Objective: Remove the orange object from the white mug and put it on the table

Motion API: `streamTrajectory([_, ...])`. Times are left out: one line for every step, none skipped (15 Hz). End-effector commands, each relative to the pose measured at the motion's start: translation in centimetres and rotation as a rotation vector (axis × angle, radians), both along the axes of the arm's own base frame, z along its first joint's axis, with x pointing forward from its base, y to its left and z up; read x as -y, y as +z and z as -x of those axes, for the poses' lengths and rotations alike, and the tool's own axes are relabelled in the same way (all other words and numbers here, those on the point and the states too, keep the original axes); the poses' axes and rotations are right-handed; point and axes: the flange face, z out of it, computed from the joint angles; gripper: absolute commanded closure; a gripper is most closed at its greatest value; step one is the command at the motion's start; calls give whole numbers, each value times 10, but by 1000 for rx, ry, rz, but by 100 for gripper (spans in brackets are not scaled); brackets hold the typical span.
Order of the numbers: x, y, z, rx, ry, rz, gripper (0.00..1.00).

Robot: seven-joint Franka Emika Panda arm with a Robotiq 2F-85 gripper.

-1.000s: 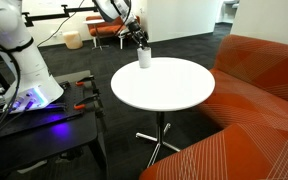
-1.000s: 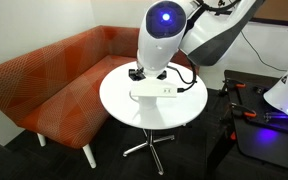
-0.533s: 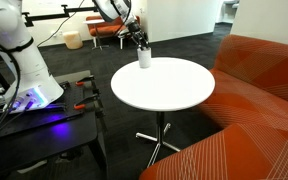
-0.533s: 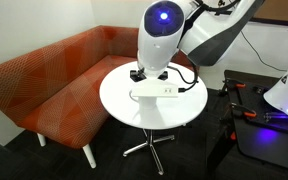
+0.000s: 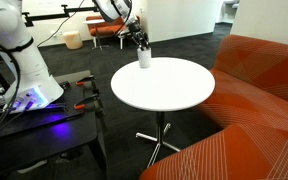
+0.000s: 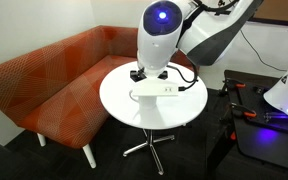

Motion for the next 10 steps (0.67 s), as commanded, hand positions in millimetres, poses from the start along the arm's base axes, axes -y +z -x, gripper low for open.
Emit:
streamTrajectory([6,1,-3,-11,18,-25,53])
streamTrajectory([6,1,-5,-12,19,-27,54])
streamTrajectory([7,0,-6,-13,21,-28,54])
streamTrajectory([7,-1,-6,-16,25,-28,54])
streamTrajectory([8,-3,-7,-21,30,-28,53])
streamTrajectory([8,-4,-8,-22,32,-30,53])
streamTrajectory([8,-5,-8,-25,34,-30,53])
streamTrajectory([8,-7,-8,-27,35,-32,53])
streamTrajectory([8,-8,-8,-28,37,-33,54])
streamTrajectory([8,-9,-9,-32,41,-35,54])
